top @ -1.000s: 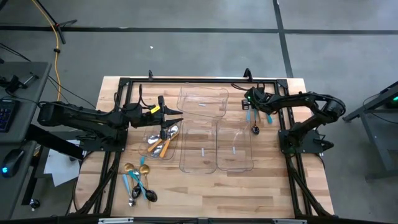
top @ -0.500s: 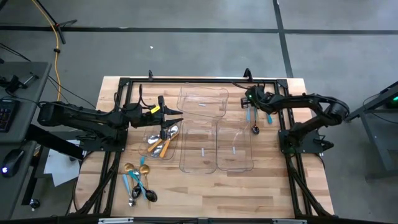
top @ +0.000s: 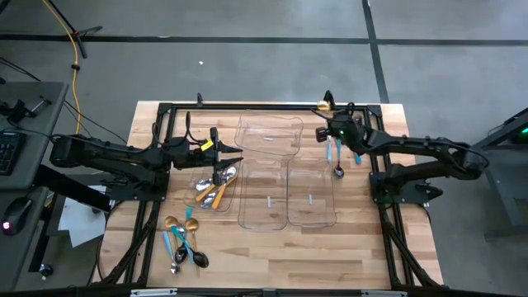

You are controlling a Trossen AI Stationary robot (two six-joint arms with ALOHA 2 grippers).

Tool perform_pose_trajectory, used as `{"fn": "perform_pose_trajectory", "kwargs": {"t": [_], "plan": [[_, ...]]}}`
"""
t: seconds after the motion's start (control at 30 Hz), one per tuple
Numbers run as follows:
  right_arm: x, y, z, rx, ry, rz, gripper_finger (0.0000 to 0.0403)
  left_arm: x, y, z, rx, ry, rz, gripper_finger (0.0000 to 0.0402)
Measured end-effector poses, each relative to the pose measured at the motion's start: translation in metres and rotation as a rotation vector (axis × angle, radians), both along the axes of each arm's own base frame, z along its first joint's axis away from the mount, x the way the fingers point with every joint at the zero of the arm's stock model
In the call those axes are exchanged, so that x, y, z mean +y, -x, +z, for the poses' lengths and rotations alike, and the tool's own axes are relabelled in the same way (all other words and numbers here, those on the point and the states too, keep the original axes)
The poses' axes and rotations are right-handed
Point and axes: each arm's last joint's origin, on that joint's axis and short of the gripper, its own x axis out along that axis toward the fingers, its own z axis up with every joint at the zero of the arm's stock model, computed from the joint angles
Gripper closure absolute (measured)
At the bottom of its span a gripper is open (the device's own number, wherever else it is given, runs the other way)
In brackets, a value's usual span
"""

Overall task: Sort silverware by color (type)
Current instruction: Put the gold spoon into the top transparent bin

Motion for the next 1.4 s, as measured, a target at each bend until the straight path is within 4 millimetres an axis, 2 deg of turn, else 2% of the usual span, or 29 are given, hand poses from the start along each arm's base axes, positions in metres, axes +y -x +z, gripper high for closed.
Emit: {"fn": "perform_pose_trajectory", "kwargs": {"t": [0.3, 0.57, 0.83, 1.4], "plan": [[0.038, -0.039, 0.037, -0.307, 0.220, 0.456, 0.0399, 0.000, 0.000, 0.001, -0.014, 0.024, 0.000, 0.0298], [0.066, -0.056, 0.055, -0.526, 0.363, 0.762, 0.0398, 0.000, 0.000, 0.002, -0.020, 0.016, 0.000, 0.0298], [0.073, -0.065, 0.053, -0.595, 0.384, 0.834, 0.0398, 0.000, 0.000, 0.003, -0.036, 0.004, 0.000, 0.0298], [0.073, -0.066, 0.052, -0.602, 0.379, 0.835, 0.0398, 0.000, 0.000, 0.003, -0.034, 0.004, 0.000, 0.0298]]}}
